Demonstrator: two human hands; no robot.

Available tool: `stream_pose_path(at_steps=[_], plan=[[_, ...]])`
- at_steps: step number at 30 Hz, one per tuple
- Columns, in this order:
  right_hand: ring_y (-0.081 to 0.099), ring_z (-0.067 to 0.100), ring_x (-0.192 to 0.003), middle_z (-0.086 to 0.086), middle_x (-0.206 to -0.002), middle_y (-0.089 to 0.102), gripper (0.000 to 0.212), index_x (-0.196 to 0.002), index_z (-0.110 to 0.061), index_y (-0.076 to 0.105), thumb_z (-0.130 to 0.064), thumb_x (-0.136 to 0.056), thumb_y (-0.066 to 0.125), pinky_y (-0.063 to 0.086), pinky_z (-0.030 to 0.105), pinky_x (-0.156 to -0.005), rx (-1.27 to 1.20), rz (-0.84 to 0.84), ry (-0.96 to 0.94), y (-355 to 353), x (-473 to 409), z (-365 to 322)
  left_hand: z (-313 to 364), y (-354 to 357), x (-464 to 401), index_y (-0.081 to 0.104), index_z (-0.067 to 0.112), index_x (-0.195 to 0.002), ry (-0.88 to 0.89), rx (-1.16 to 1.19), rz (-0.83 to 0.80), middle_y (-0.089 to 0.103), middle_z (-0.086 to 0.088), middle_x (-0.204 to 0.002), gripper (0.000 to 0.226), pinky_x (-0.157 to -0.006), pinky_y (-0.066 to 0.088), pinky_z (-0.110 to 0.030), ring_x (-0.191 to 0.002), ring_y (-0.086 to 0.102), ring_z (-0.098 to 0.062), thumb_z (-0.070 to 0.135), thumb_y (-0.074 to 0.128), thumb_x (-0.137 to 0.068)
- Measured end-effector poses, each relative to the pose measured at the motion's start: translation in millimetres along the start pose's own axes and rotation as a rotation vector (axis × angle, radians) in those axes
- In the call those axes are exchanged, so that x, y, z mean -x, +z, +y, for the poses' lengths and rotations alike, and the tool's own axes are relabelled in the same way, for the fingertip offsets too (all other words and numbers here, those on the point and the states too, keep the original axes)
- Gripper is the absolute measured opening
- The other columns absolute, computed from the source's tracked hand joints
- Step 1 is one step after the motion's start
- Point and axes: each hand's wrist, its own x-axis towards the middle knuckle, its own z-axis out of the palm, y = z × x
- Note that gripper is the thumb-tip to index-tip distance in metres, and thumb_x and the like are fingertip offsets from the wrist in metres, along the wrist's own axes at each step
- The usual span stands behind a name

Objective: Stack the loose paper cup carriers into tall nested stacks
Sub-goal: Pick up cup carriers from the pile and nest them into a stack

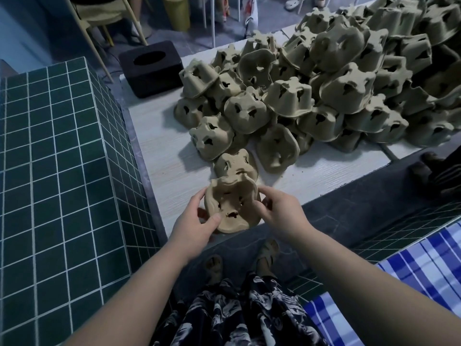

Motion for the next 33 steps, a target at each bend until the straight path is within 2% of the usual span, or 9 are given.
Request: stream_pose_path(at_steps=[4, 7, 10, 13, 17, 22, 27, 30, 33], plan=[[0.056, 0.01, -0.065, -0.005, -0.067, 0.06, 0.034, -0.125, -0.027, 0.058, -0.036, -0.093, 0.056, 0.044, 0.024, -0.061, 0.02, -0.012, -0.007, 4.9, -5.8, -4.6, -8.5, -8.5, 4.1, 0.037, 0.046, -0.137, -0.01, 0.028, 0.035, 0.065, -0.002, -0.104, 0.06, -0.074, 0.06, -0.044, -0.086, 0.07, -0.023, 0.024, 0.067, -0.09], [0.059, 0.016, -0.087, -0.001, -0.103, 0.059, 0.047, -0.135, -0.026, 0.047, -0.039, -0.091, 0.058, 0.048, 0.03, -0.074, 0.047, 0.063, 0.014, 4.3, -15.5, -9.7, -11.0, -18.4, 7.3, 0.038, 0.045, -0.133, -0.025, 0.069, 0.076, 0.063, -0.007, -0.106, 0.057, -0.066, 0.061, -0.038, -0.085, 0.07, -0.024, 0.019, 0.067, -0.091], [0.054, 0.017, -0.103, 0.001, -0.13, 0.047, 0.058, -0.142, -0.028, 0.037, -0.037, -0.09, 0.06, 0.044, 0.027, -0.082, 0.107, 0.102, -0.002, 3.9, -35.3, -17.3, -18.0, -33.2, 4.5, 0.037, 0.04, -0.138, -0.051, 0.087, 0.134, 0.061, -0.008, -0.111, 0.06, -0.068, 0.061, -0.046, -0.088, 0.069, -0.028, 0.019, 0.067, -0.091], [0.049, 0.02, -0.117, 0.003, -0.141, 0.037, 0.061, -0.146, -0.03, 0.032, -0.037, -0.091, 0.059, 0.04, 0.029, -0.087, 0.159, 0.092, -0.003, 4.8, -59.4, -25.4, -23.5, -45.7, -0.7, 0.037, 0.041, -0.141, -0.056, 0.083, 0.166, 0.064, -0.008, -0.113, 0.062, -0.068, 0.061, -0.048, -0.09, 0.069, -0.028, 0.023, 0.067, -0.091], [0.047, 0.026, -0.122, 0.005, -0.15, 0.025, 0.067, -0.149, -0.034, 0.024, -0.038, -0.091, 0.057, 0.042, 0.033, -0.086, 0.262, -0.005, 0.041, 6.2, -84.1, -30.5, -22.1, -52.4, -5.8, 0.036, 0.043, -0.142, -0.04, 0.059, 0.172, 0.063, -0.001, -0.114, 0.059, -0.071, 0.06, -0.049, -0.091, 0.069, -0.025, 0.027, 0.065, -0.092], [0.052, 0.031, -0.115, 0.009, -0.148, 0.026, 0.062, -0.145, -0.032, 0.031, -0.038, -0.089, 0.058, 0.045, 0.034, -0.088, 0.301, -0.128, 0.08, 2.6, -93.4, -30.9, -29.1, -57.9, -8.3, 0.037, 0.049, -0.138, -0.032, 0.056, 0.166, 0.063, 0.0, -0.118, 0.056, -0.074, 0.06, -0.05, -0.092, 0.069, -0.023, 0.032, 0.065, -0.092], [0.053, 0.028, -0.094, 0.008, -0.133, 0.037, 0.05, -0.13, -0.024, 0.046, -0.03, -0.084, 0.064, 0.041, 0.029, -0.074, 0.323, -0.143, 0.056, 0.9, -80.5, -30.4, -34.6, -64.8, -9.9, 0.039, 0.074, -0.112, -0.037, 0.059, 0.191, 0.064, 0.001, -0.119, 0.052, -0.085, 0.055, -0.056, -0.101, 0.066, -0.026, 0.037, 0.066, -0.089], [0.052, 0.024, -0.087, 0.005, -0.126, 0.039, 0.044, -0.119, -0.02, 0.053, -0.026, -0.079, 0.071, 0.042, 0.028, -0.071, 0.286, -0.047, 0.043, 0.4, -68.2, -29.0, -35.5, -66.3, -9.7, 0.039, 0.064, -0.125, -0.042, 0.071, 0.186, 0.064, -0.002, -0.12, 0.053, -0.084, 0.056, -0.055, -0.101, 0.066, -0.028, 0.033, 0.066, -0.091], [0.055, 0.023, -0.084, 0.005, -0.122, 0.042, 0.031, -0.104, -0.012, 0.061, -0.02, -0.077, 0.075, 0.043, 0.027, -0.07, 0.2, 0.181, -0.039, -1.4, -57.3, -27.9, -35.2, -65.3, -9.0, 0.039, 0.053, -0.132, -0.034, 0.092, 0.177, 0.063, -0.002, -0.118, 0.053, -0.077, 0.059, -0.048, -0.097, 0.067, -0.025, 0.03, 0.065, -0.092]])
